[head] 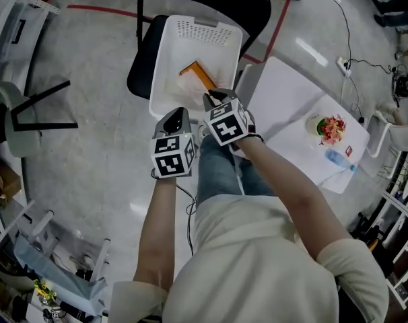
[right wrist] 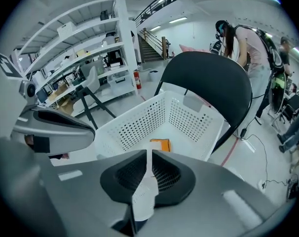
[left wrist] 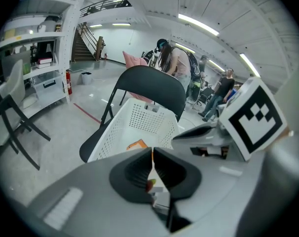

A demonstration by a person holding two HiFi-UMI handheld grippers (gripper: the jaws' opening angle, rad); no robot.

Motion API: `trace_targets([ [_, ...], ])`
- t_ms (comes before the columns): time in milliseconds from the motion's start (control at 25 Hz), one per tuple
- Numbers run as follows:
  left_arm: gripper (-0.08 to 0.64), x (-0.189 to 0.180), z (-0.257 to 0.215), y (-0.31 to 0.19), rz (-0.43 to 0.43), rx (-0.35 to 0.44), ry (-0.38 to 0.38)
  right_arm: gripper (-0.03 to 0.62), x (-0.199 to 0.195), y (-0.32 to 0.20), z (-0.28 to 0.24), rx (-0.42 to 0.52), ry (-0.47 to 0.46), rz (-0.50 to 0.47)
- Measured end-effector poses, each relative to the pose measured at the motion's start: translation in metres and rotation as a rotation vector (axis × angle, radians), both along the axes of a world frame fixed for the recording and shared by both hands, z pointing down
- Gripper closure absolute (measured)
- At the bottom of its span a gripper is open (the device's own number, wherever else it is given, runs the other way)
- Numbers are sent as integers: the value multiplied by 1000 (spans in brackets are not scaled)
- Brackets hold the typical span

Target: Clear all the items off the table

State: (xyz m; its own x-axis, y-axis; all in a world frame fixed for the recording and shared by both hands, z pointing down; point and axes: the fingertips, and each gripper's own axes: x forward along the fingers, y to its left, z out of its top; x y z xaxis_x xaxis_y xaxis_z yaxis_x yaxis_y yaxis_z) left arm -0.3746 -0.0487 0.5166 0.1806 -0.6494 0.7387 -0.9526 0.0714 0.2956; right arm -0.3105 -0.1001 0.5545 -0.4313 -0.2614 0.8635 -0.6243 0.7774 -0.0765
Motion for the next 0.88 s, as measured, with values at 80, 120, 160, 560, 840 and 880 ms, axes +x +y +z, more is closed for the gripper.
trace_targets([
  [80,545,2,-3,-1,6,2,-2,583,4,1,-4,7,4,11],
  [120,545,3,-4,-1,9,2,-4,592,6,1,-6,12,6,15],
  [160,546,4,-5,-1,12,2,-6,592,8,1,-9,16,7,16],
  [560,549,21,-21,-1,53,18,-16,594,25,9,-39,53,-16,35],
  [840,551,33,-37,-5,75,45,5,594,37,18,-55,50,-52,60],
  [880,551,34,-40,-6,77,51,5,594,39,18,-57,51,-54,62],
])
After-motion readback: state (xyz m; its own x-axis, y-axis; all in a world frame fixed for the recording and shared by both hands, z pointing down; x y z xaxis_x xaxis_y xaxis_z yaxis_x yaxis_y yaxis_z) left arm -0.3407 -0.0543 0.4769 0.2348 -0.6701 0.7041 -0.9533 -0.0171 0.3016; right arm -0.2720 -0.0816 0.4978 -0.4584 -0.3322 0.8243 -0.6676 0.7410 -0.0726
